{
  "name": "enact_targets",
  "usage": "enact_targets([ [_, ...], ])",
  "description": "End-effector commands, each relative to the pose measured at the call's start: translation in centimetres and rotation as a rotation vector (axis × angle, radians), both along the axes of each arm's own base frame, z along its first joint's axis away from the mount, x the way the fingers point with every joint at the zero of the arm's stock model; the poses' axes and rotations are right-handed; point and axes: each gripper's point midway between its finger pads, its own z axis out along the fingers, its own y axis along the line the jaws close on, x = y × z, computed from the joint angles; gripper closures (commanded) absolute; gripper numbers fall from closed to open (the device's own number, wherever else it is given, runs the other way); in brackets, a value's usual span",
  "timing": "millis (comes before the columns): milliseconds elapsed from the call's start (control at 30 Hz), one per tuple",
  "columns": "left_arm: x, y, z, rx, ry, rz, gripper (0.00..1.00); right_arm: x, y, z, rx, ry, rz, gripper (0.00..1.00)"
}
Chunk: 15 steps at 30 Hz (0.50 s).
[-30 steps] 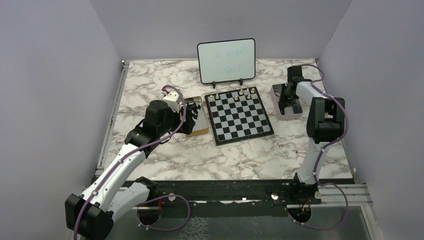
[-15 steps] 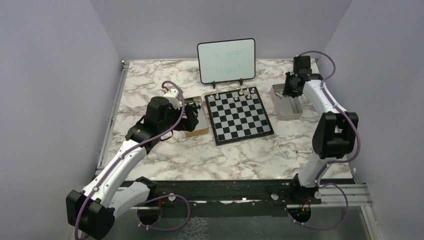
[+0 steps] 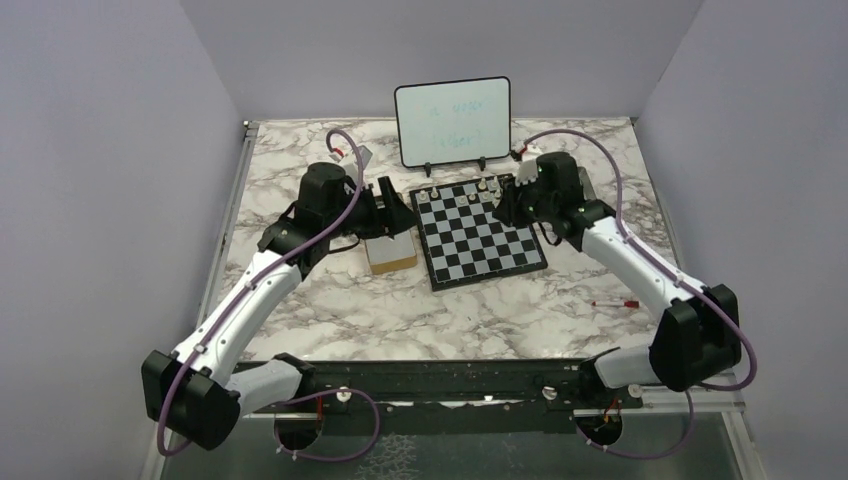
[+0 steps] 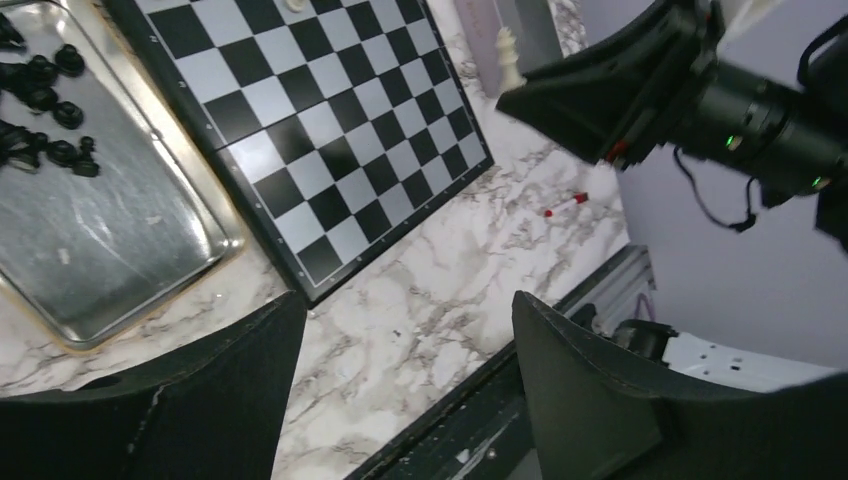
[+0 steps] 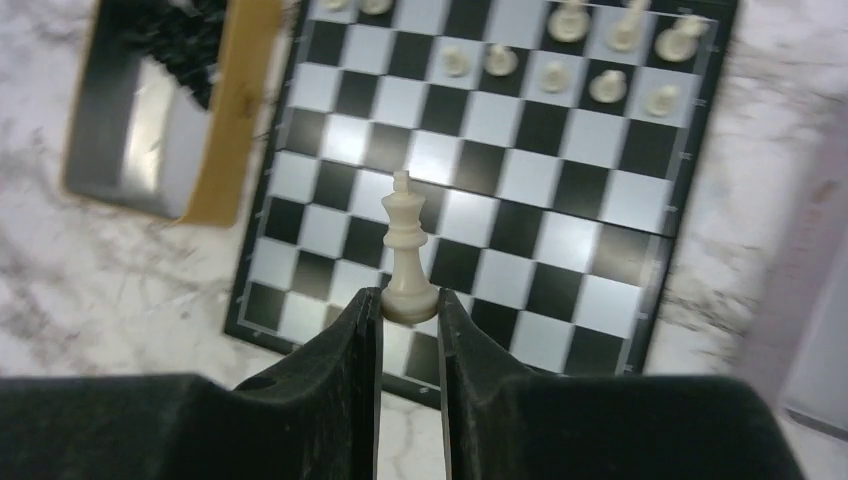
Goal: Set up the chess pieces on the board
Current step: Pick up the chess piece from the storage box, then place the chess piece on the chessboard.
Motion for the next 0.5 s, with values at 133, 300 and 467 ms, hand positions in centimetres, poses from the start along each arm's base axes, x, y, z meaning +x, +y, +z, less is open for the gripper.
enact_targets([
  [133, 0.3, -3.9, 4.1, -0.228, 0.099, -0.091, 0.32, -5.4, 9.0, 7.2, 0.213, -0.387, 0.401, 0.81],
  [300, 1.1, -5.5, 4.0, -0.28, 0.162, -0.132, 0.35, -7.4, 10.2, 8.6, 0.267, -0.466, 0.485, 0.82],
  [467, 1.9, -6.8, 4.4, -0.361, 0.194, -0.161, 0.33, -8.1, 11.0, 8.6, 0.279, -0.464, 0.541, 0.81],
])
